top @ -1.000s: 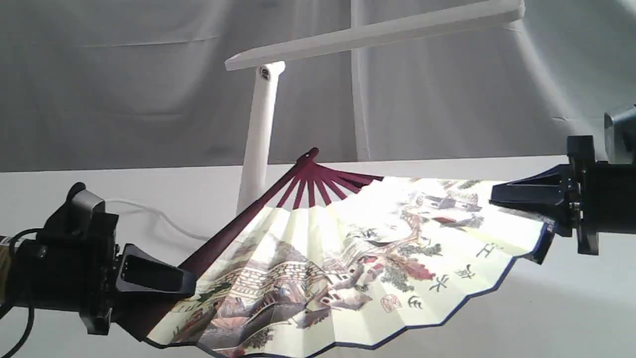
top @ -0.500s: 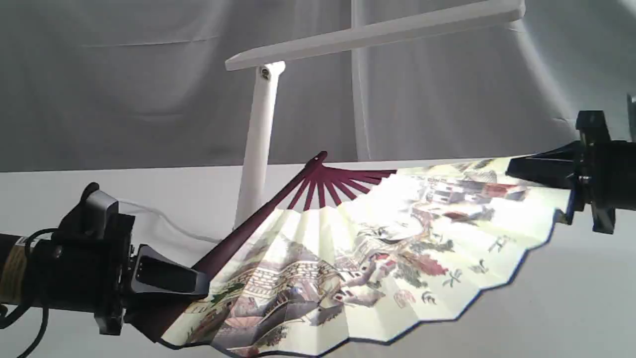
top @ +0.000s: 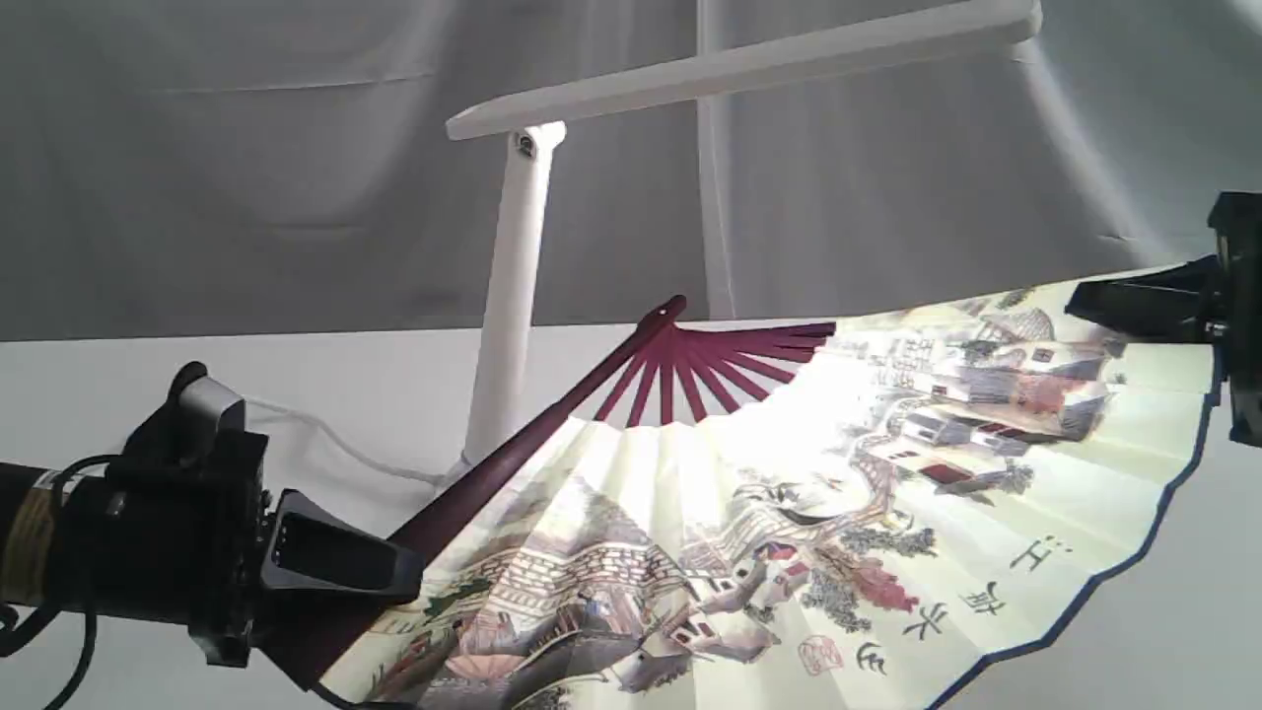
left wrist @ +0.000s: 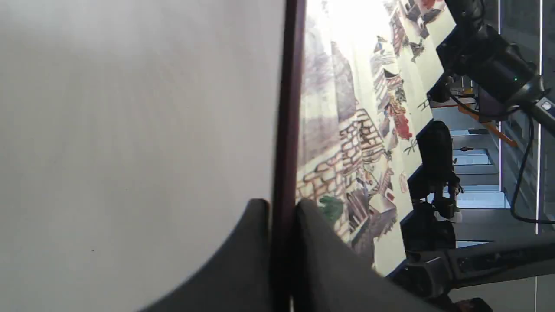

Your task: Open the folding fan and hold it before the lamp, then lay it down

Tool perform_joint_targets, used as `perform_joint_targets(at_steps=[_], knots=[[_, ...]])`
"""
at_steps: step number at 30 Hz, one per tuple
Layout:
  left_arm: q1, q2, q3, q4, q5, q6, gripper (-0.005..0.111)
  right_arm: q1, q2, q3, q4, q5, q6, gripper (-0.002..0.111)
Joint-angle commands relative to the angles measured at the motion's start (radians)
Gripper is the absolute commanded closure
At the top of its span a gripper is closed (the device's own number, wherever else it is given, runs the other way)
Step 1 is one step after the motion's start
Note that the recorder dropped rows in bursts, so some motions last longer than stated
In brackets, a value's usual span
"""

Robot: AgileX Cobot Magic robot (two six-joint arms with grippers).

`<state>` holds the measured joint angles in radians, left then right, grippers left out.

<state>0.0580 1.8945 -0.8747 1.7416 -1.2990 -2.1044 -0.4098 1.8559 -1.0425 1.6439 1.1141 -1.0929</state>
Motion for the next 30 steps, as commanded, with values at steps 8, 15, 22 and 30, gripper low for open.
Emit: perform_joint_targets(at_steps=[8, 15, 22, 30], knots=[[0.011, -0.006, -0.001, 0.003, 0.078, -0.034, 0.107, -0.024, 0.002, -0.100, 0.101, -0.083, -0.033, 0.108], [0.011, -0.006, -0.001, 0.003, 0.078, -0.034, 0.107, -0.024, 0.002, -0.112, 0.101, -0.086, -0.033, 0.108], [-0.002, -0.015, -0.003, 0.003, 0.078, -0.034, 0.107, -0.024, 0.002, -0.112, 0.101, -0.080, -0.033, 0.108], [-0.040, -0.004, -0.086, 0.003, 0.078, -0.034, 0.107, -0.024, 0.002, -0.112, 0.101, -0.077, -0.040, 0.108]])
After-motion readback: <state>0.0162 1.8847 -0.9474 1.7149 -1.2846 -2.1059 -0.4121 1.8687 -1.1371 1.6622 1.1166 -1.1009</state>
